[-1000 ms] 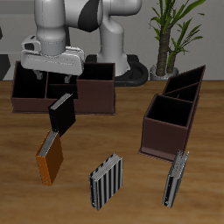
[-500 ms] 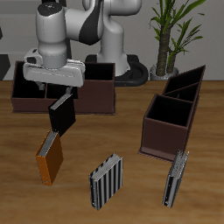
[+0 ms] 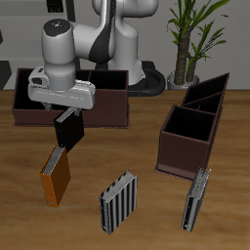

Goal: Place the black book into the left desk caddy's right compartment

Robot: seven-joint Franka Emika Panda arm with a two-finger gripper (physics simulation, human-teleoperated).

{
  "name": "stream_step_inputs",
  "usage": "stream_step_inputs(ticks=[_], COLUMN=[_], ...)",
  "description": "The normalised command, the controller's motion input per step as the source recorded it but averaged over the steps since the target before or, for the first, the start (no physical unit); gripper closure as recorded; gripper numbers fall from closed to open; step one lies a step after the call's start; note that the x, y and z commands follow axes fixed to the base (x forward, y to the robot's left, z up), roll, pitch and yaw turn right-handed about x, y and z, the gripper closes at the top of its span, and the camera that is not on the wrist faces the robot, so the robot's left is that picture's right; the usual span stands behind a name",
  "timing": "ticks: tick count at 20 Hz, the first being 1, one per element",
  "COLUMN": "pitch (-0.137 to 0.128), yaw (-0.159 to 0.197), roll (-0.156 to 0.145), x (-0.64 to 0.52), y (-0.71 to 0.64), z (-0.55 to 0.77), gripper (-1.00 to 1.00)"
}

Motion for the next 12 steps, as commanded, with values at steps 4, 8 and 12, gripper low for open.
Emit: stream_step_inputs(ticks=[4,8,12], pitch=[0.014,0.015,0.023], yaw=[-0.022,-0.020,-0.038], roll=[0.003,0.015,-0.010], x=[-0.01,0.01,0.02], y=[-0.03,0.01,-0.02], z=[-0.22,-0.21,-0.18], gripper=[-1.00,-1.00,1.00])
